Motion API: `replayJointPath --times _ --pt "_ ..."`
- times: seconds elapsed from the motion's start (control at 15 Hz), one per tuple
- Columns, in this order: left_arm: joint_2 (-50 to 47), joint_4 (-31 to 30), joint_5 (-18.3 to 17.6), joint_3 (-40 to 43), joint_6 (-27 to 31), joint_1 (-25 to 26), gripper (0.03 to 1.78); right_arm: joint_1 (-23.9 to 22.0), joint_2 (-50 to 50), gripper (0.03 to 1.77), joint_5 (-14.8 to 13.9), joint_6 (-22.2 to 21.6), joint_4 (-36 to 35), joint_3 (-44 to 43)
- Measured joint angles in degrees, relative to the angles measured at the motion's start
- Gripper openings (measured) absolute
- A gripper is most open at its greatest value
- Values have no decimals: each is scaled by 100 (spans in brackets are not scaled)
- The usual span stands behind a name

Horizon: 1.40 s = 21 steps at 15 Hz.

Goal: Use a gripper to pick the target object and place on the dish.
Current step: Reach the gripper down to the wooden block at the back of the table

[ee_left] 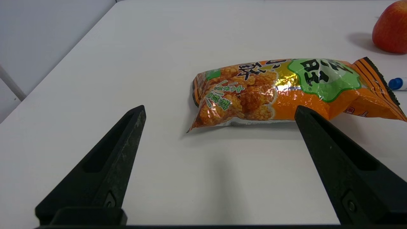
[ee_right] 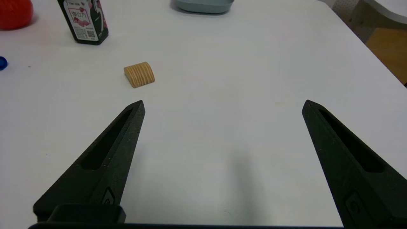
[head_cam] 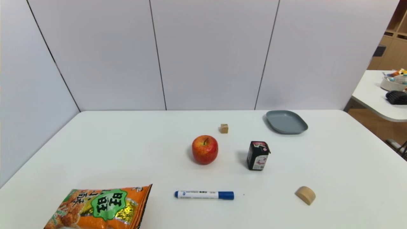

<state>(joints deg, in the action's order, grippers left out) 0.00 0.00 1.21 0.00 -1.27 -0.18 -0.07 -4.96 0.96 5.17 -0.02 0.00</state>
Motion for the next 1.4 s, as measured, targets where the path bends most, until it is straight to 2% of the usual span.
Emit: replayJointPath --times 0.33,0.47,0.67,1.07,1.4 --pt "0 0 -2 0 -2 0 169 -11 -241 171 2 113 -168 -66" --pt "0 0 0 0 -2 0 169 40 -496 171 30 306 -584 -451" --pt "0 0 -2 0 -2 0 169 111 -1050 171 51 417 -1023 -1295" --pt "0 0 -2 0 -2 0 169 126 -2370 171 60 307 -1401 -3032" --pt "0 0 0 0 -2 0 169 128 -3519 171 226 238 -1662 -4311"
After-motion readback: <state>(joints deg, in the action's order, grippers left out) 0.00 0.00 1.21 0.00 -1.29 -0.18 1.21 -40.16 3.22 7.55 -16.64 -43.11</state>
